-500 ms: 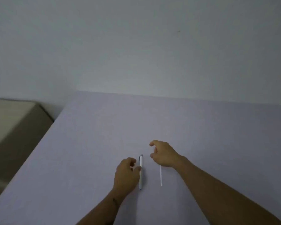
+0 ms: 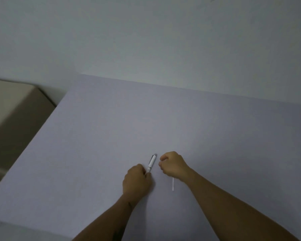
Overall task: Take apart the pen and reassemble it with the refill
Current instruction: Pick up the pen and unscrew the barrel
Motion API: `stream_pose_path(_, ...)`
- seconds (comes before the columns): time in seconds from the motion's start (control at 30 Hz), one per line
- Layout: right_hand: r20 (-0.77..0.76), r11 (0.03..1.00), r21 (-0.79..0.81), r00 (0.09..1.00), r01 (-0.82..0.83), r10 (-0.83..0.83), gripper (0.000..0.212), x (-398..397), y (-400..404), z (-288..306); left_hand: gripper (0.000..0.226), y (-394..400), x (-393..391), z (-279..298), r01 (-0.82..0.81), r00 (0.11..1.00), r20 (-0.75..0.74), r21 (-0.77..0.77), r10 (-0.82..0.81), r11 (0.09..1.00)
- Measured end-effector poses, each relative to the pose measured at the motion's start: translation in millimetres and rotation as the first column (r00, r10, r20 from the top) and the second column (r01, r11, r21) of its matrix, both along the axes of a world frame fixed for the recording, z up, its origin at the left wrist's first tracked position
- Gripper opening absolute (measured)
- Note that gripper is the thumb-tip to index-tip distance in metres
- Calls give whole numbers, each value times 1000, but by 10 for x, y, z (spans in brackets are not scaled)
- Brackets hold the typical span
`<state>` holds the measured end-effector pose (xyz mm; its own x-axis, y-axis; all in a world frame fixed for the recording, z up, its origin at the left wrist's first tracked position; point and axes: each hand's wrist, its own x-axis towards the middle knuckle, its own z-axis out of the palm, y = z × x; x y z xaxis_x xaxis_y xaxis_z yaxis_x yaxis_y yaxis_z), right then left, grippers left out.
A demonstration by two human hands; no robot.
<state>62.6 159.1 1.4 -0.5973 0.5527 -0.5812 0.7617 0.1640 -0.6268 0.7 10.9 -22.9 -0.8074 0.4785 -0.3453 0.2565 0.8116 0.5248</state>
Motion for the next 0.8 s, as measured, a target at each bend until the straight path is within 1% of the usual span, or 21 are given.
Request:
stream_pose_path(0.03, -30, 992, -93, 996, 82, -85, 15, -33, -30, 9, 17, -4, -6, 14, -7, 1000, 13, 23, 6, 1000)
stream_pose_path(0.1, -63, 938, -277, 970, 209, -234, 14, -97, -71, 26, 19, 6, 6, 39, 14, 1000, 4, 70, -14, 997)
stream_pose_path(0.13, -72, 911, -330, 956, 247, -285, 14, -124, -86, 30, 20, 11, 14, 54, 30, 1000, -11, 90, -29, 996)
stream_pose_path(0.23, -80, 858, -389, 915, 336, -395, 14, -212, -95, 37, 25, 26, 6, 115, 43, 999, -31, 138, -39, 990)
stream_pose_path(0.33, -70, 787, -416, 847, 456, -528, 15, -320, -13, 32, 16, 10, -100, 166, 44, 999, -18, 111, -43, 993)
stream_pose_path(0.37, -77, 776, -407, 829, 481, -554, 17, -348, 33, 31, 13, -7, -134, 170, 39, 999, -4, 93, -39, 995)
stream_pose_path(0.4, -87, 795, -385, 839, 469, -538, 18, -371, 78, 23, 11, -32, -155, 168, 26, 1000, 12, 80, -27, 996)
stream_pose_path(0.5, -67, 919, -246, 940, 309, -334, 14, -416, 104, -5, 11, -106, -154, 149, -6, 999, 41, 24, 5, 1000)
stream_pose_path(0.57, -46, 961, -143, 968, 236, -245, 12, -455, 68, -31, 12, -154, -131, 121, -9, 999, 36, -27, 10, 1000)
stream_pose_path(0.67, -18, 987, 0, 987, 159, -159, 23, -520, 24, -50, 13, -228, -137, 114, -27, 999, 20, -87, 28, 996)
stream_pose_path(0.8, 70, 990, 142, 997, 22, -32, 40, -581, -39, -7, 13, -307, -215, 131, -75, 997, 16, -61, 76, 995)
